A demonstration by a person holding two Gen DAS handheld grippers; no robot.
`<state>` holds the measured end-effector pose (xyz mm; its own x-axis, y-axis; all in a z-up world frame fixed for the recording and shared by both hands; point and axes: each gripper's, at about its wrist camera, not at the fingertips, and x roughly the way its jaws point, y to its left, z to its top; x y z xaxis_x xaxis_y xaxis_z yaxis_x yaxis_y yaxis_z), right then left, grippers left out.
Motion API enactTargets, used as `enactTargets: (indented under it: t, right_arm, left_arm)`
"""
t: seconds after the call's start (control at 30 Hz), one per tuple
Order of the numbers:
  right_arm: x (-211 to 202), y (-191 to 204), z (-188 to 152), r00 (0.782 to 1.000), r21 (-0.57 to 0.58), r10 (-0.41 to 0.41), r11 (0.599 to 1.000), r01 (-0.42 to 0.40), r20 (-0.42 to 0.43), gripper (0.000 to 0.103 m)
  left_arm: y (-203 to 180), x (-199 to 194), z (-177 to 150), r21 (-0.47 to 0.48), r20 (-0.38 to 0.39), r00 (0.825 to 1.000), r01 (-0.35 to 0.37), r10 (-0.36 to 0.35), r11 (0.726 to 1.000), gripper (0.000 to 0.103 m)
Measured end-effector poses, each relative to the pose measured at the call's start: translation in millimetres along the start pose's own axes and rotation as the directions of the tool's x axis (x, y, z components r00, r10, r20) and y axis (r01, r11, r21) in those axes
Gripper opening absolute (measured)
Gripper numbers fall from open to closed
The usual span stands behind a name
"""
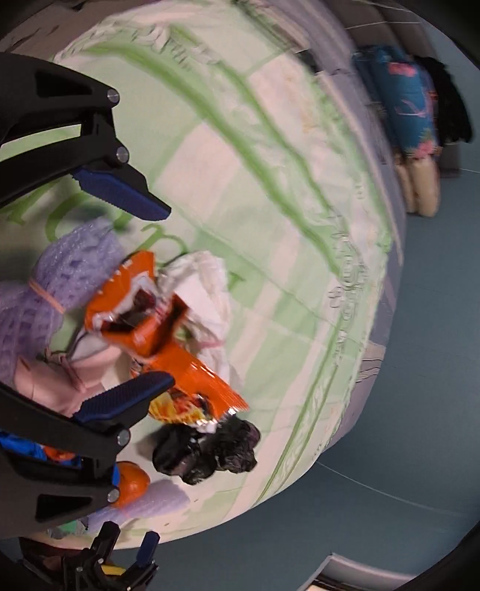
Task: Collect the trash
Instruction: 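Grasp the orange chip bag with the left tool while the right tool grasps the lavender foam net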
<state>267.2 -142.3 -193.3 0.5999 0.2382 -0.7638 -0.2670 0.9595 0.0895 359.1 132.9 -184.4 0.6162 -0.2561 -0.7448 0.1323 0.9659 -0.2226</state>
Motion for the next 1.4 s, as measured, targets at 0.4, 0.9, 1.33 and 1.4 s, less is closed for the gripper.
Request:
enactTargets:
  t: [0.4, 0.9, 1.33, 1.4]
  right_arm:
    - [17.1, -3.0, 0.2, 0.999, 0.03, 0.012, 0.999, -0.011, -0.048, 0.071]
    - [19.3, -6.5, -15.6, 0.988, 0.052, 0.04, 0.998, -0.032, -0.148, 0.054]
    - [0.9, 4.8, -18.6, 0.996, 0.009, 0.023, 1.0, -0.022, -0.082, 0.027]
    - [-5.9, 4.8, -18.7, 0.998, 0.0, 0.011, 1.0, -0.011, -0.063, 0.027]
  left_arm:
    - [-11.6, 20.5, 2.9, -0.001, 0.001, 0.994, 0.105, -0.105, 0.994, 0.08]
    - [-28.1, 23.5, -1.4, 0.043, -0.029, 0.992, 0.127, -0.126, 0.991, 0.062]
    - [-34.9, -0.7, -6.6, 0.03, 0.028, 0.993, 0.113, -0.114, 0.993, 0.034]
    - [-32.1, -7.4, -6.6, 0.02, 0.042, 0.991, 0.125, -0.126, 0.992, 0.034]
